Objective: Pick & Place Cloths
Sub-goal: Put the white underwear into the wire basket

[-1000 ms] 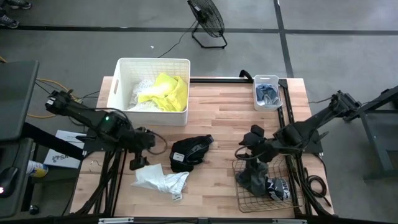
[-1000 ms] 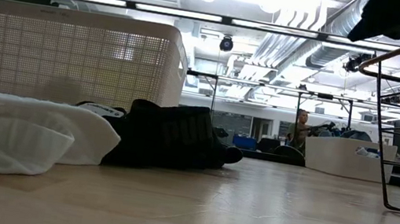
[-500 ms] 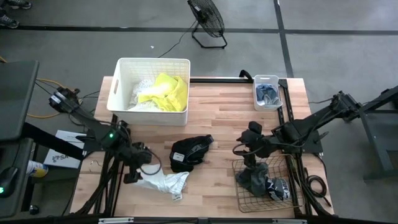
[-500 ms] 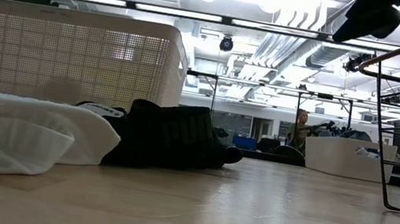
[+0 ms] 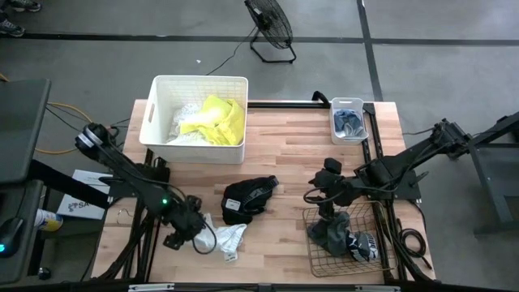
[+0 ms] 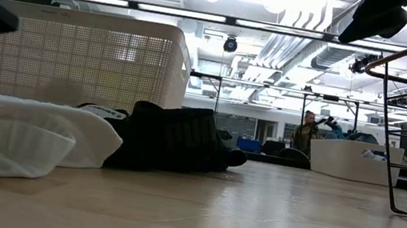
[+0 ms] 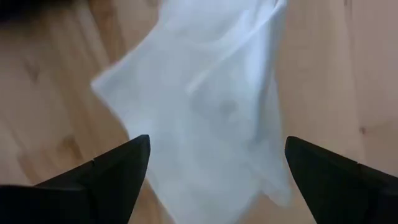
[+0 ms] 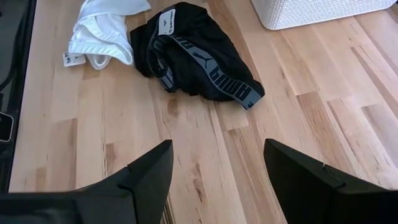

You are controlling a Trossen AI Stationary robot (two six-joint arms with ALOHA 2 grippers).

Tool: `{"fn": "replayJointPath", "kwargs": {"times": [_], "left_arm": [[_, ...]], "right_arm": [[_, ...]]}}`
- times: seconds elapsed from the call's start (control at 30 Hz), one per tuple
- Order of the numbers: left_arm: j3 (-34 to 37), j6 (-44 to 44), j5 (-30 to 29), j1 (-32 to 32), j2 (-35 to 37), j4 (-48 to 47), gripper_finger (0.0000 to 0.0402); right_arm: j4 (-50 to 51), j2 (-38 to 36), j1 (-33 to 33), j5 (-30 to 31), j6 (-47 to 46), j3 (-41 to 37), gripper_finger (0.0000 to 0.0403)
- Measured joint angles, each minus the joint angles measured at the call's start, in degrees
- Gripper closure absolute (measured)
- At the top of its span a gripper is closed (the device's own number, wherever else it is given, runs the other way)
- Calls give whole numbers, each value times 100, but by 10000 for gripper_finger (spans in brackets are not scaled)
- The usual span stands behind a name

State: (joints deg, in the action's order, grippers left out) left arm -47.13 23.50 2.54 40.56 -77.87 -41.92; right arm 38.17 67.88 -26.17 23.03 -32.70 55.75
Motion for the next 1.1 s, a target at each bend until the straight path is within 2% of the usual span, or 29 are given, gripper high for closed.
{"fn": "replayJointPath", "kwargs": {"times": [0.3,0.47,0.73,0.9,1.1], "left_arm": [[0,-873,-291,-2,-833,976,34],[0,-1171,-664,-4,-1092,1373,34],[-11,-1415,-692,-4,-1337,1690,40],[-11,-1407,-846,0,-1342,1703,100],[-11,-1232,-893,0,-1346,1697,224]], "right_arm": [[4,0,0,0,-29,0,160],[2,0,0,91,-40,0,160],[2,0,0,107,-43,0,160],[7,2,0,107,-68,0,160],[7,2,0,107,-68,0,160]]}}
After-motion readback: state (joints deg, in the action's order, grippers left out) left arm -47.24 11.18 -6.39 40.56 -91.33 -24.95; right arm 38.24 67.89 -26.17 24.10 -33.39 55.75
